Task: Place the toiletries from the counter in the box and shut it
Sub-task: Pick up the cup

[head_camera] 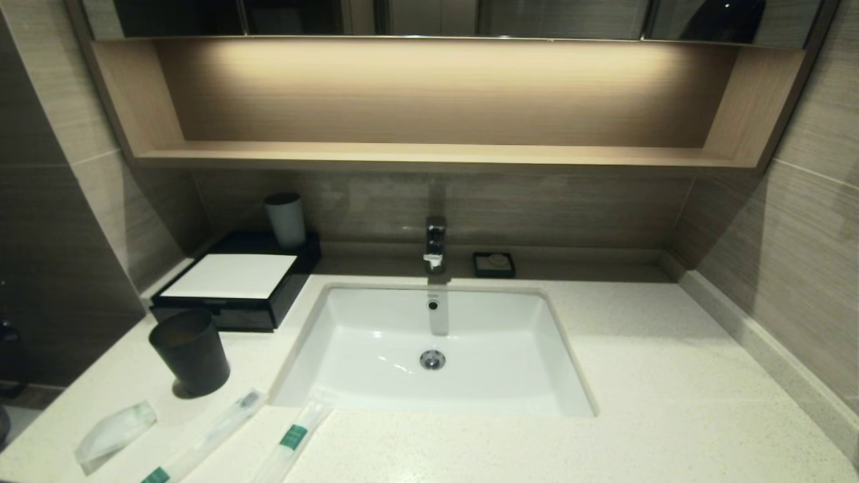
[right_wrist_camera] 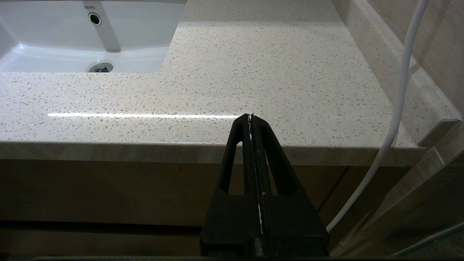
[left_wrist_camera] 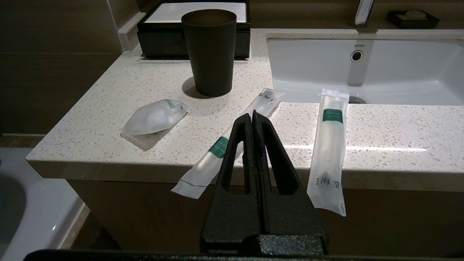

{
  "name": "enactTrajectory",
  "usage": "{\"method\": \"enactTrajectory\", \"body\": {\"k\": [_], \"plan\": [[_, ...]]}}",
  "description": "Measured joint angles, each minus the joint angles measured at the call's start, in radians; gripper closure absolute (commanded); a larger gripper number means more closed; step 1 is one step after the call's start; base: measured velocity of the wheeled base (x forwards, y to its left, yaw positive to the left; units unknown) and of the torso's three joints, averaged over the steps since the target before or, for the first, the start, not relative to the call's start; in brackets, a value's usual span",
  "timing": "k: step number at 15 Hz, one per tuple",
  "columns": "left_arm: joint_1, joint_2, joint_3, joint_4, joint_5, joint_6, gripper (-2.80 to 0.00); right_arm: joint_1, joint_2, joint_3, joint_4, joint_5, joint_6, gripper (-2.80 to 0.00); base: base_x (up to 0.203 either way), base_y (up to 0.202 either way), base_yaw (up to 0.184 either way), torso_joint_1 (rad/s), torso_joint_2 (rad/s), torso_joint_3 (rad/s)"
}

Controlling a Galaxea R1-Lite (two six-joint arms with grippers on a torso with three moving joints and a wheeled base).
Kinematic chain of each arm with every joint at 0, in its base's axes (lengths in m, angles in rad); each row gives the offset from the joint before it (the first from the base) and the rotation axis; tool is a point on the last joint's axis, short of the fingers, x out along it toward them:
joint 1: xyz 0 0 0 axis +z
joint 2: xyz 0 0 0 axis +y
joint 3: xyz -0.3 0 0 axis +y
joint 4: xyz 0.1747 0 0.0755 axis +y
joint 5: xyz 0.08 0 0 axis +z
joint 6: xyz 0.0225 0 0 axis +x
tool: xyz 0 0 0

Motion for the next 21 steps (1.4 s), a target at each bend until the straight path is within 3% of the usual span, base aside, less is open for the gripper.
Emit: {"method": "enactTrajectory", "body": {"k": [6,9,12,18,21], "plan": [[0.0,0.0,0.0,0.002,0.002,0.009,0.0,0.0,0.0,0.0,0.0,0.001,0.001,0.0,0.0,0.0,0.0,0.0,0.0,0.0],[0.0,0.0,-0.002,0.008,-0.004,0.057,0.0,0.0,0.0,0.0,0.0,0.0,0.002,0.0,0.0,0.0,0.0,0.0,0.0,0.0],[0.0,0.0,-0.001,0.001,0.0,0.019,0.0,0.0,0.0,0.0,0.0,0.0,0.002,0.0,0.0,0.0,0.0,0.0,0.0,0.0],[0.0,0.0,-0.002,0.019,0.024,0.002,0.0,0.0,0.0,0.0,0.0,0.0,0.002,0.0,0.0,0.0,0.0,0.0,0.0,0.0],[0.001,0.009,-0.12,0.088,0.026,0.008,0.0,0.0,0.0,0.0,0.0,0.001,0.002,0.0,0.0,0.0,0.0,0.0,0.0,0.0]]}}
